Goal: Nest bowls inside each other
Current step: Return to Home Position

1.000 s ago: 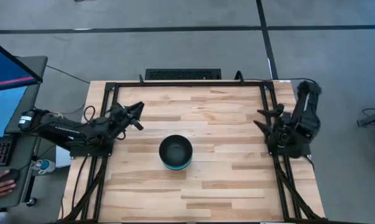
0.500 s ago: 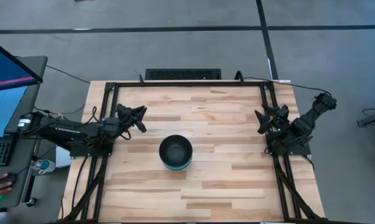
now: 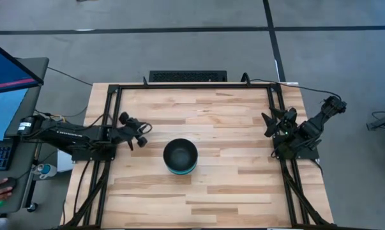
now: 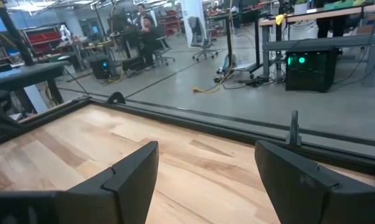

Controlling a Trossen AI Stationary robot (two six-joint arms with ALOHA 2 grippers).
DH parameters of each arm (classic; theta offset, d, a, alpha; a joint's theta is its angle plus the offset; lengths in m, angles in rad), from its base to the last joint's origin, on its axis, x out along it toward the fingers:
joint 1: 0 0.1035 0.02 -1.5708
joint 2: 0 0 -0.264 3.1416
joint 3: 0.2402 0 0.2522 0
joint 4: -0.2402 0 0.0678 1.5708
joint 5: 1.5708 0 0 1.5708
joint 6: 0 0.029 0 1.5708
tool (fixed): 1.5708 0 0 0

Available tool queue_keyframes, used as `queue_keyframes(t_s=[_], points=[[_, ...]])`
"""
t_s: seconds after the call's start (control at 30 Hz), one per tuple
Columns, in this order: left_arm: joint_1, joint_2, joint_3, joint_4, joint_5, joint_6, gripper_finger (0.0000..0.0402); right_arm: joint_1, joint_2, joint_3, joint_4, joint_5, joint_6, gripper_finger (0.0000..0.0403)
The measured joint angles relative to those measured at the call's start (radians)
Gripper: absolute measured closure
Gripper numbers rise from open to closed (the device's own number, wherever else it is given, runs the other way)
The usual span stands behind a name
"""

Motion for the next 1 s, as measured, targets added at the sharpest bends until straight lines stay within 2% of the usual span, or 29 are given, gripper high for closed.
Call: queue_keyframes(t_s=[0.13,0.53,0.63,0.77,1.0], points=[[0.0,0.0,0.0,-0.111,0.043,0.0,0.0336,0.0,0.0,0.0,0.0,0.0,0.0,0.0111],[-0.007,-0.007,0.0,-0.118,0.049,-0.022,0.0336,0.0,0.0,0.0,0.0,0.0,0.0,0.0111],[-0.042,-0.169,-0.003,-0.195,0.054,-0.022,0.0336,0.0,0.0,0.001,0.0,0.0,0.0,0.0111],[-0.024,-0.392,0.001,-0.275,0.132,-0.024,0.0336,0.0,0.0,0.001,0.0,0.0,0.0,0.0111],[-0.013,-0.55,0.0,-0.263,0.145,-0.024,0.0336,0.0,0.001,0.001,0.0,0.0,0.0,0.0111]])
